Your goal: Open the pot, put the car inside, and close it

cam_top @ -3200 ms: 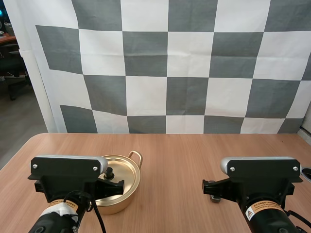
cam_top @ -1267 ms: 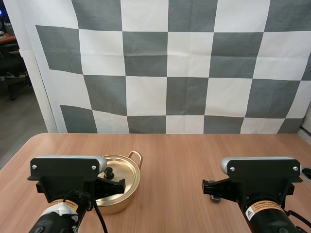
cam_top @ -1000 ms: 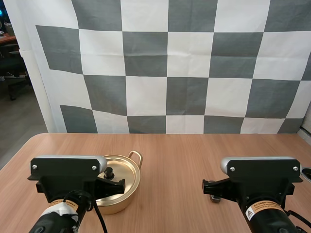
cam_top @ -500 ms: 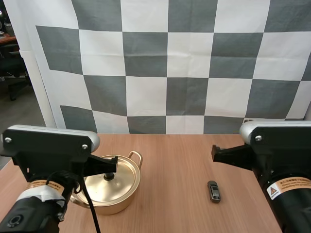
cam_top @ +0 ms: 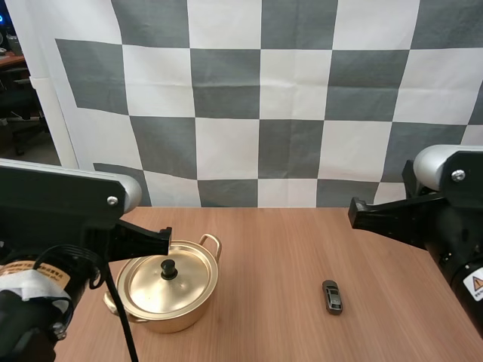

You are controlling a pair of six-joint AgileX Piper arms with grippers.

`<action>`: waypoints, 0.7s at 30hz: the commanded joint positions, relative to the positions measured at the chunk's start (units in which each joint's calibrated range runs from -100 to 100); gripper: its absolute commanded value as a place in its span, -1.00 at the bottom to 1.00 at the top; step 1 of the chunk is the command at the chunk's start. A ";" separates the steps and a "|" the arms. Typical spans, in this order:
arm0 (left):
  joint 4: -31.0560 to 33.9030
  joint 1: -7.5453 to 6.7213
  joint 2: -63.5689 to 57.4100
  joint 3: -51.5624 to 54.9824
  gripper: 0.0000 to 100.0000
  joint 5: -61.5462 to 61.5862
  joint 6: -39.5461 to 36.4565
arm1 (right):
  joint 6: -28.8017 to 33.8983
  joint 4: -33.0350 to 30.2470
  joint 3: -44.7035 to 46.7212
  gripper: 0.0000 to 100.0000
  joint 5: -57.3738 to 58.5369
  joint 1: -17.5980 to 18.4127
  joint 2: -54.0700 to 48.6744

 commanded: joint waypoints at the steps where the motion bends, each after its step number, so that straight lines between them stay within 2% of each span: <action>1: 0.52 -0.05 0.00 -0.67 -1.00 3.16 2.64 | -0.13 -0.18 0.02 -1.00 -0.29 -0.05 0.00; 5: -2.34 -0.05 0.00 -0.66 -1.00 5.52 5.49 | -0.66 -0.40 -0.10 -1.00 -0.29 -0.05 1.79; 11: -2.80 0.18 7.15 -0.77 -1.00 6.38 6.23 | -12.61 5.27 -1.15 -1.00 0.60 -0.05 13.14; 16: -2.80 0.18 18.80 -5.24 -1.00 11.32 8.18 | -17.24 6.10 -4.36 -1.00 4.17 -0.05 26.25; 21: -2.80 0.18 35.04 -14.61 -1.00 18.41 8.38 | -17.19 6.10 -11.78 -1.00 13.37 -0.05 38.20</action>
